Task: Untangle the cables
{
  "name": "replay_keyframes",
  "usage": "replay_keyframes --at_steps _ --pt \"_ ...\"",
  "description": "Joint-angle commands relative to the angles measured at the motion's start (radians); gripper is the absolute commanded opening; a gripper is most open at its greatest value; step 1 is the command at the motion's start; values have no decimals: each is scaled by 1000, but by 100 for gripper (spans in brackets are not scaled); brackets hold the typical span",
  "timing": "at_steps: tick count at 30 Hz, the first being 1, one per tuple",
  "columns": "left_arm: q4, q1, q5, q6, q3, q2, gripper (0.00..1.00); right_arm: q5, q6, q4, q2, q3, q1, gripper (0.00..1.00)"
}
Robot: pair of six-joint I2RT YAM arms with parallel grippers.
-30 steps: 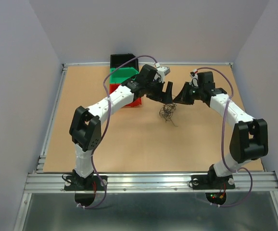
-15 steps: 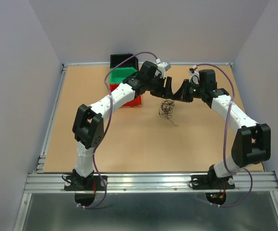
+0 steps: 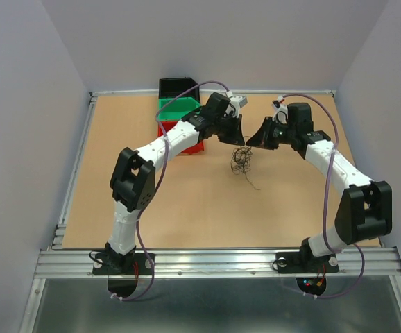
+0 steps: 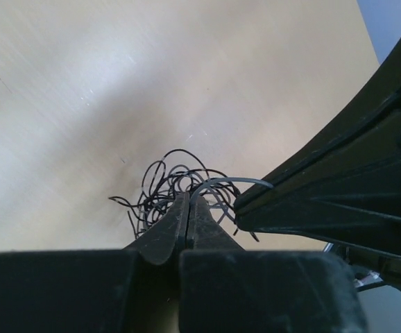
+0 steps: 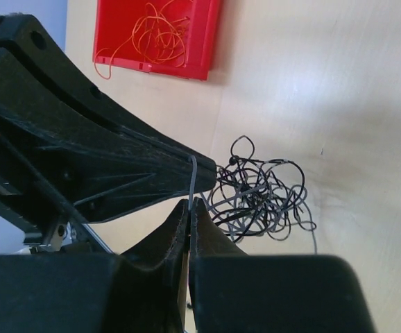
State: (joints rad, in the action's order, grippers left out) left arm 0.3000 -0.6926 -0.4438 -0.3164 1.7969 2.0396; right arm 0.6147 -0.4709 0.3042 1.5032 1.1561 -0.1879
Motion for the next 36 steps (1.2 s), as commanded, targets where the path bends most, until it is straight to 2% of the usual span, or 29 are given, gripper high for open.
replay_keyframes --at_steps 1,7,11,13,14,16,17,22,26,29,30,32,33,36 --pt "5 -1 5 5 76 -33 0 7 11 -60 -38 -42 -10 4" --pt "22 -1 -33 2 140 -79 0 -53 14 -66 15 -87 -10 23" --pt "-37 -2 -188 -61 176 -105 0 -70 24 -73 58 -87 -8 43" --pt "-86 -1 -234 -108 193 -116 0 -75 28 -73 84 -82 -10 51" --pt "-100 -2 -252 -124 203 -117 0 -79 26 -73 84 -81 -10 51" --pt "-130 -1 -291 -165 248 -117 0 -87 25 -73 110 -82 -10 58" --pt "-134 1 -299 -176 269 -114 0 -87 22 -74 117 -84 -10 66" --pt "-165 11 -340 -262 410 -94 0 -112 29 -71 141 -87 -10 75" --pt "-284 34 -372 -364 435 -110 0 -122 31 -71 144 -93 -10 75" --pt "-367 53 -381 -427 435 -131 0 -136 26 -70 147 -104 -10 68" --pt "-383 60 -380 -440 435 -136 0 -147 15 -70 147 -108 -10 57" --pt "-421 88 -375 -470 433 -156 0 -164 -3 -70 149 -122 -8 44" --pt "-436 102 -375 -481 423 -163 0 -174 -18 -70 147 -125 -7 33" --pt "-489 162 -377 -523 403 -196 0 -181 -35 -60 147 -137 -1 29"
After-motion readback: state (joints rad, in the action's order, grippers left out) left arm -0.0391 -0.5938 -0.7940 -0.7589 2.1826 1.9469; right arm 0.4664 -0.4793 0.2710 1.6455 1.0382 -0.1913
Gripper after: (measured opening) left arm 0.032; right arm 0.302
